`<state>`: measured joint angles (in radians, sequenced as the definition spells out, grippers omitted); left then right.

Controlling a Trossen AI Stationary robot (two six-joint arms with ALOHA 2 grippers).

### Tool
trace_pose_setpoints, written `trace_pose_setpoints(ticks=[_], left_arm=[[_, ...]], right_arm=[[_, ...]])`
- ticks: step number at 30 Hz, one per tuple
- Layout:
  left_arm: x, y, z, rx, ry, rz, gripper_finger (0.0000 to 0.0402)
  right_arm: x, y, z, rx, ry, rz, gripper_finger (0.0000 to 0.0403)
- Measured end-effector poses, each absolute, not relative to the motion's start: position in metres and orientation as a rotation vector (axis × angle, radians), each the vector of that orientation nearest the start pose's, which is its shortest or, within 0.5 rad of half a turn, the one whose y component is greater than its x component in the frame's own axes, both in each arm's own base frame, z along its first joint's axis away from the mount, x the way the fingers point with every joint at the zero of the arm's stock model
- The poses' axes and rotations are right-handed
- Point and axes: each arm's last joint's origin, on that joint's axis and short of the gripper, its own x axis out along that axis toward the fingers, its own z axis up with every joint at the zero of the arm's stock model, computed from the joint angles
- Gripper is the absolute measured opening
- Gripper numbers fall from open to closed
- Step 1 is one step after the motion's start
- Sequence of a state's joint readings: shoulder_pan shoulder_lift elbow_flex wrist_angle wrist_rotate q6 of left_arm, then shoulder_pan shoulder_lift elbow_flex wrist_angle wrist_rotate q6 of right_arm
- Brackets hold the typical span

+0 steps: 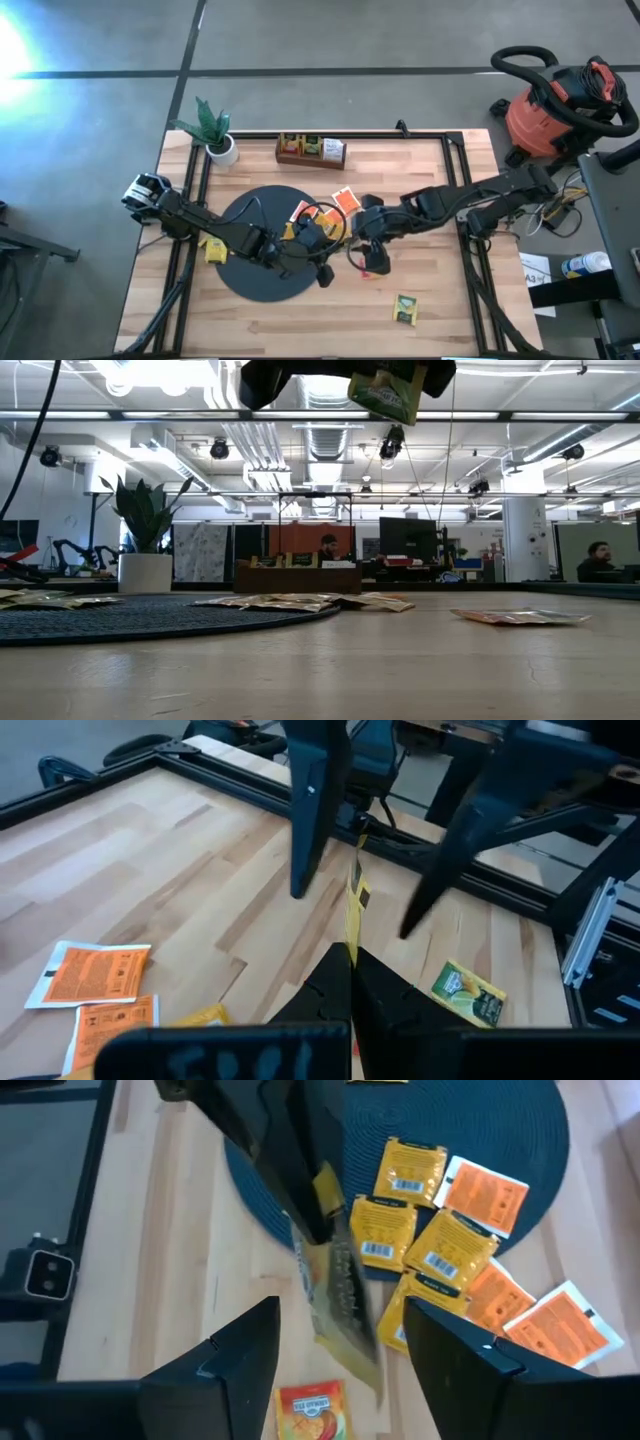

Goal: Pick & Place Tea
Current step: Put the yellow tea bag into the middle section of the wooden organizer

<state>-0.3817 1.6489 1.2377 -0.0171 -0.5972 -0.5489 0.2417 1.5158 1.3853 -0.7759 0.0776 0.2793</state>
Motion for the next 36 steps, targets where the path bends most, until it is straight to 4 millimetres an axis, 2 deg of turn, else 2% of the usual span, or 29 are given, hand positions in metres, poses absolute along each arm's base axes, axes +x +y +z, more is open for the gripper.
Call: trace_pose_setpoints(ticks=[5, 17, 20, 28, 31, 36], left_arm=[[0.352, -0.124, 0.285, -0.334, 0.312, 0.301, 0.0], [0.352, -0.119, 0.284, -0.333, 0.304, 0.368, 0.0002], [0.35, -0.117, 0.282, -0.361, 0.295, 0.438, 0.0021], [0.344, -0.115, 0.275, -0.449, 0.285, 0.585, 0.012], [0.338, -0.118, 0.272, -0.507, 0.306, 0.61, 0.0139], [0.314, -0.133, 0.269, -0.596, 0.269, 0.73, 0.0144]], right_arm=[[0.308, 0.068, 0.319, 0.106, 0.906, 0.018, 0.0164], [0.309, 0.063, 0.319, 0.044, 0.905, 0.04, 0.0018], [0.309, 0.063, 0.318, 0.033, 0.914, 0.04, 0.001], [0.308, 0.054, 0.316, 0.028, 0.941, 0.018, 0.0009], [0.31, 0.04, 0.316, 0.022, 0.939, -0.01, 0.0009], [0.313, 0.006, 0.316, -0.015, 0.94, -0.065, 0.0008]])
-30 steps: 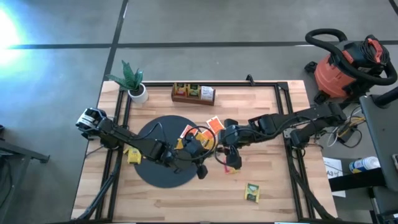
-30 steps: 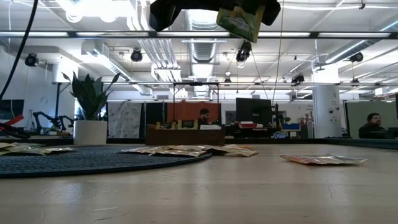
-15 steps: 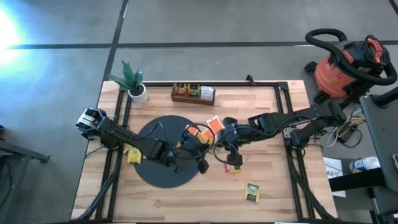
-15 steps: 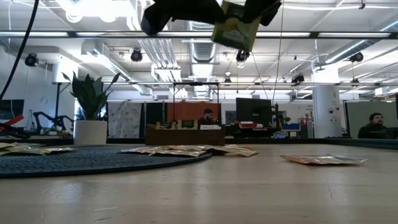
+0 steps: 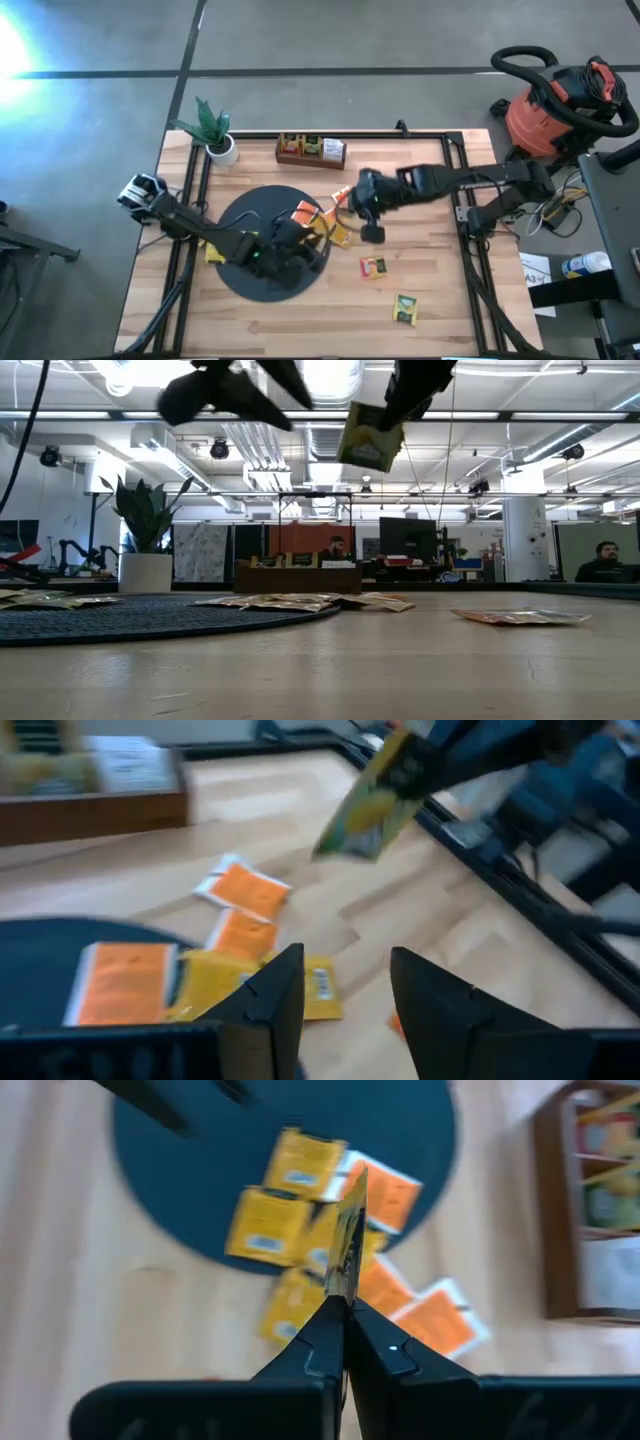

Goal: Pick & Place Tea
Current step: Put the yellow tea bag into the middle section of the wooden organizer

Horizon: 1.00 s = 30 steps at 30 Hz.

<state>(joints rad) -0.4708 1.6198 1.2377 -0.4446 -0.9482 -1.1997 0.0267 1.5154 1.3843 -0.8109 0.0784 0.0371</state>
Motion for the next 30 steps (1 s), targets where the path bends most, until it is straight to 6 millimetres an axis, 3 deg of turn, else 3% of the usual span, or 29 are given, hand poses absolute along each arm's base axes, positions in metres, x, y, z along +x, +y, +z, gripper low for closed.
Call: trace_pose_setpoints(ticks=[6, 9, 18, 24, 30], left_arm=[[0.273, -0.146, 0.263, -0.682, 0.159, 0.895, 0.0145], [0.257, -0.139, 0.258, -0.69, 0.17, 0.982, 0.0145], [0.22, -0.095, 0.261, -0.561, 0.227, 1.222, 0.0145], [0.174, -0.056, 0.26, -0.631, 0.14, 1.217, 0.0145], [0.134, -0.034, 0.258, -0.788, 0.089, 1.075, 0.0145]], right_arm=[[0.326, -0.041, 0.304, -0.046, 0.942, -0.075, 0.0008], [0.342, -0.064, 0.29, -0.071, 0.948, -0.065, 0.0008], [0.399, -0.149, 0.276, -0.058, 0.978, -0.168, 0.0008], [0.419, -0.201, 0.271, 0.029, 1.046, -0.212, 0.0008], [0.436, -0.229, 0.263, 0.07, 1.088, -0.206, 0.0008]])
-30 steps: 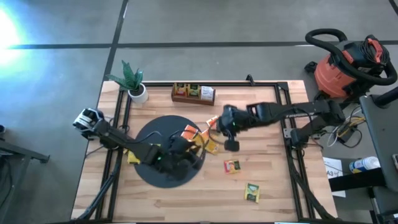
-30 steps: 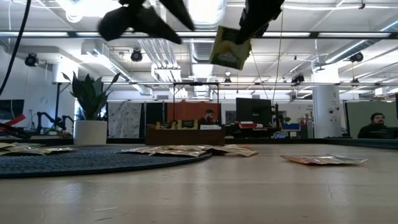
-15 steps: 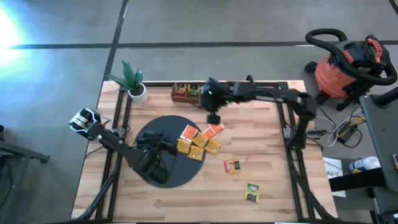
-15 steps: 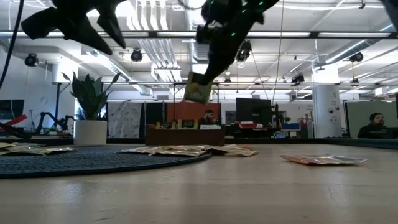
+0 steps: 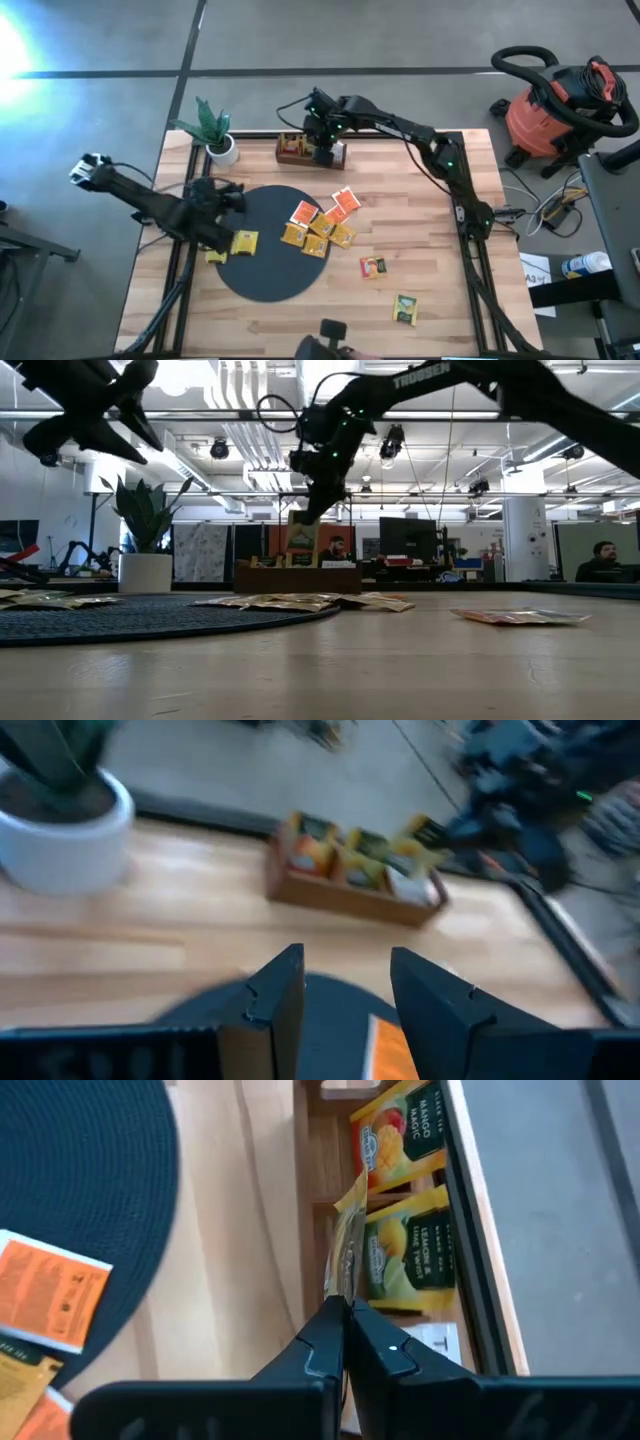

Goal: Pick & Place Tea
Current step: Put the yellow tea bag into the middle section of the wooden organizer

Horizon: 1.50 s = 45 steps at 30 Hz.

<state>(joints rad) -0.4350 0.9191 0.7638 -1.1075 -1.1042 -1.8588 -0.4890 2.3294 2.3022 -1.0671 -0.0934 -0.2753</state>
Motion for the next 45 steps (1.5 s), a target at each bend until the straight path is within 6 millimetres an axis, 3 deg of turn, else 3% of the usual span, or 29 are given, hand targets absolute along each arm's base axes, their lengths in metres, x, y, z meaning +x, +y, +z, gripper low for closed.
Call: trace_pose_setpoints(ticks=[6, 10, 16, 30, 45], left_arm=[[0.12, -0.027, 0.246, -0.914, 0.056, 0.829, 0.0145], [0.114, -0.022, 0.236, -1.0, -0.045, 0.76, 0.0145], [0.108, -0.015, 0.227, -1.051, -0.038, 0.677, 0.0145], [0.108, -0.008, 0.226, -1.057, -0.081, 0.65, 0.0145], [0.108, -0.005, 0.224, -1.032, -0.087, 0.684, 0.0145]], right_arm=[[0.44, -0.241, 0.247, 0.068, 1.087, -0.168, 0.0008], [0.436, -0.245, 0.24, 0.093, 1.123, -0.168, 0.0008], [0.442, -0.249, 0.239, 0.044, 1.059, -0.172, 0.0008], [0.431, -0.265, 0.207, 0.068, 1.115, -0.172, 0.0008], [0.434, -0.267, 0.206, 0.037, 1.081, -0.173, 0.0019]])
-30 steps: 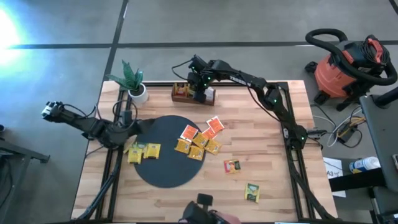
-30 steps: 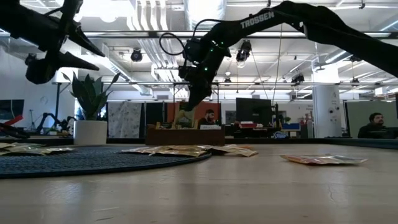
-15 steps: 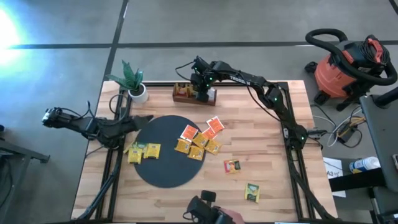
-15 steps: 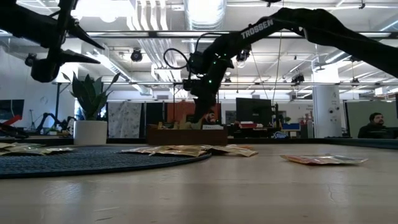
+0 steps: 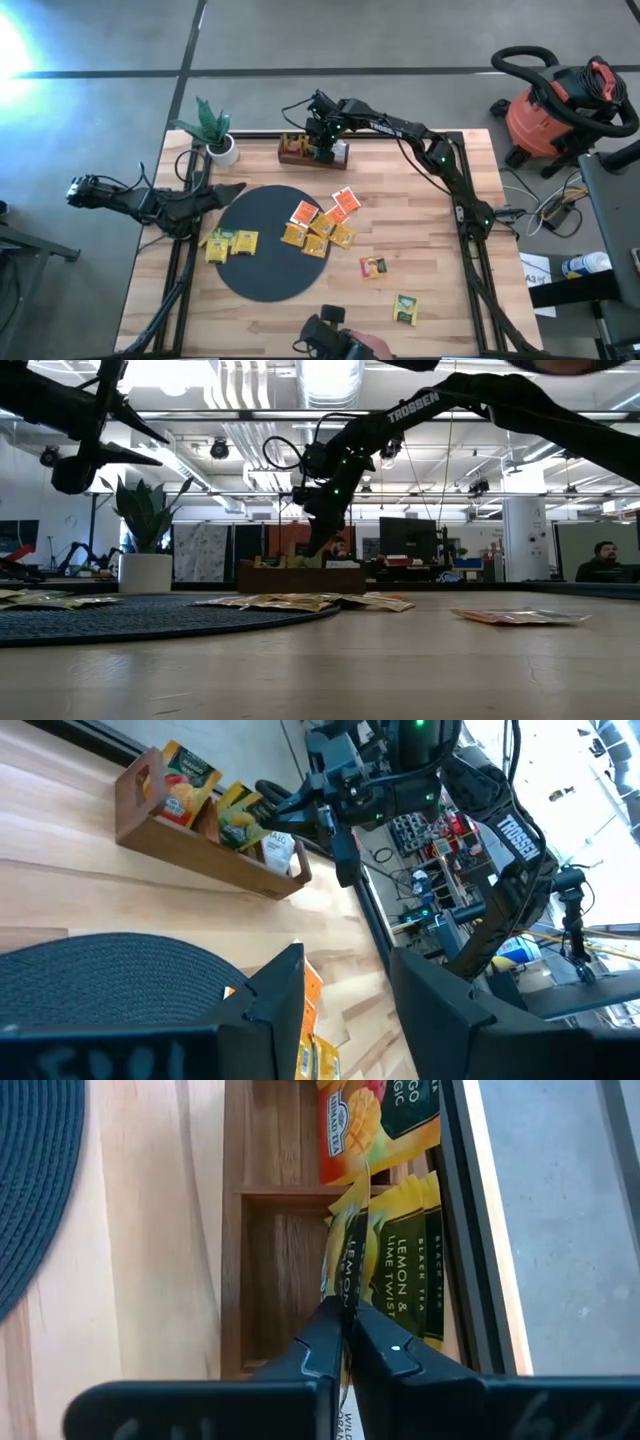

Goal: Pick & Place Tea
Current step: Put the yellow tea bag into the middle section of the wooden organizer, then adjust the wooden organizer

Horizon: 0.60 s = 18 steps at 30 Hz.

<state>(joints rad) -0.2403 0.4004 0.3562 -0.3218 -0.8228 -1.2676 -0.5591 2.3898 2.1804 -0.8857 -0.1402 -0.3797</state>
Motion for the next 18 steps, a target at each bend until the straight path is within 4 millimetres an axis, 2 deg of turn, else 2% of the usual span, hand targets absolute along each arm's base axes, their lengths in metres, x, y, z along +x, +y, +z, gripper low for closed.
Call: trace_pose_setpoints(ticks=[6, 10, 18], left_arm=[[0.108, -0.004, 0.224, -1.018, -0.085, 0.687, 0.0145], [0.108, -0.004, 0.224, -1.017, -0.085, 0.688, 0.0145], [0.108, -0.004, 0.224, -1.003, -0.08, 0.689, 0.0145]], right_arm=[[0.434, -0.267, 0.197, 0.037, 1.078, -0.175, 0.0061], [0.435, -0.267, 0.197, 0.02, 1.074, -0.203, 0.0099], [0.44, -0.27, 0.221, 0.023, 1.011, -0.292, 0.014]])
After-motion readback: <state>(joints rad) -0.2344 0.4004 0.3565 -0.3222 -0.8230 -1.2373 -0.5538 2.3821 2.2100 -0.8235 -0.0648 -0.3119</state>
